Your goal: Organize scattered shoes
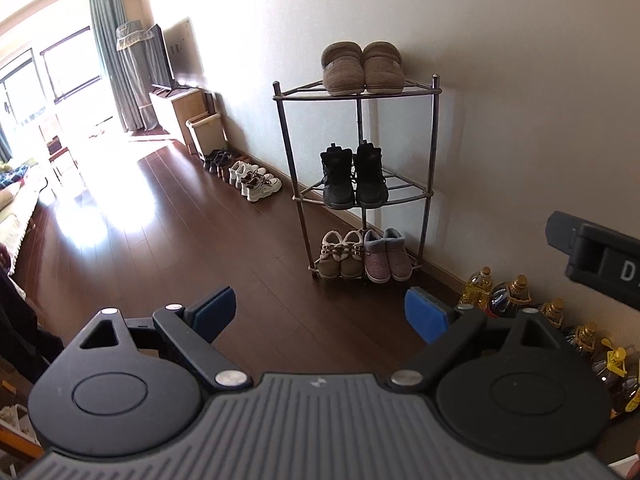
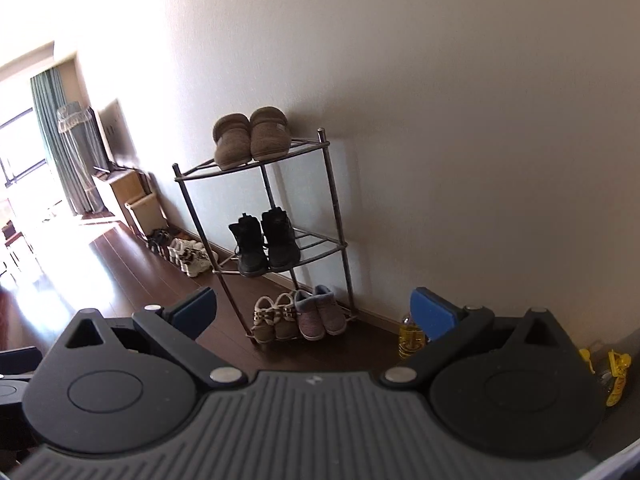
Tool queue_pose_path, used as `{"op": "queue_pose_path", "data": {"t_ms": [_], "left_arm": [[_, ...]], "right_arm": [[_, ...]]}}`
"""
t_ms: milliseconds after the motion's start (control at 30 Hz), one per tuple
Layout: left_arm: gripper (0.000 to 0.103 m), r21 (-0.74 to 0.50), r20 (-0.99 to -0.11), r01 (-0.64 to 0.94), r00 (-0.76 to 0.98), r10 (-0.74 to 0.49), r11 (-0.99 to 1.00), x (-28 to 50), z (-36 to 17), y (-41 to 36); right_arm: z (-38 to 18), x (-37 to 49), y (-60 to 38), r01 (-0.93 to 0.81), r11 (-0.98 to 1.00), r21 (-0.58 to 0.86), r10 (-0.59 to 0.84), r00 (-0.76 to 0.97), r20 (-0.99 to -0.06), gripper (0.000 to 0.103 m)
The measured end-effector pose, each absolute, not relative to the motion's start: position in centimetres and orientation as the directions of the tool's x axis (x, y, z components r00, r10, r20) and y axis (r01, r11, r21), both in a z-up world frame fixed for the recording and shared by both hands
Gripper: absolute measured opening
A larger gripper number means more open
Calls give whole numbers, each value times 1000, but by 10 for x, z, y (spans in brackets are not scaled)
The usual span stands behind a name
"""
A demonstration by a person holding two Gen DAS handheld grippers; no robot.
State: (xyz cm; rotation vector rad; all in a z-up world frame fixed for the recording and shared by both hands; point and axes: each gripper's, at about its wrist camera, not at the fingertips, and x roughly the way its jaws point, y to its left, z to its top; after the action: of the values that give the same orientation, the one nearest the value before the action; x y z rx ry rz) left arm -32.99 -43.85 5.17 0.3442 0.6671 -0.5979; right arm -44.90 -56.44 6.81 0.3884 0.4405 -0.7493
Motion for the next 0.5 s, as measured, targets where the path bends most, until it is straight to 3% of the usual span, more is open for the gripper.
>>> {"op": "queue_pose_path", "data": {"t_ms": [233,400,500], "left_arm": [[94,120,-666,614,632,-395,780,-349,47,-429],[94,122,-675,604,632,-381,788,-359,41,-421],[94,121,-678,594,635,-371,795,-364,40,-415]], "right_arm": [[64,-460,-569,710,651,270,-478,659,-581,102],[62,-458,-558,710,690,141,-516,619,-592,102],[61,-458,-556,696,705,137,-501,625,-599,102]]}}
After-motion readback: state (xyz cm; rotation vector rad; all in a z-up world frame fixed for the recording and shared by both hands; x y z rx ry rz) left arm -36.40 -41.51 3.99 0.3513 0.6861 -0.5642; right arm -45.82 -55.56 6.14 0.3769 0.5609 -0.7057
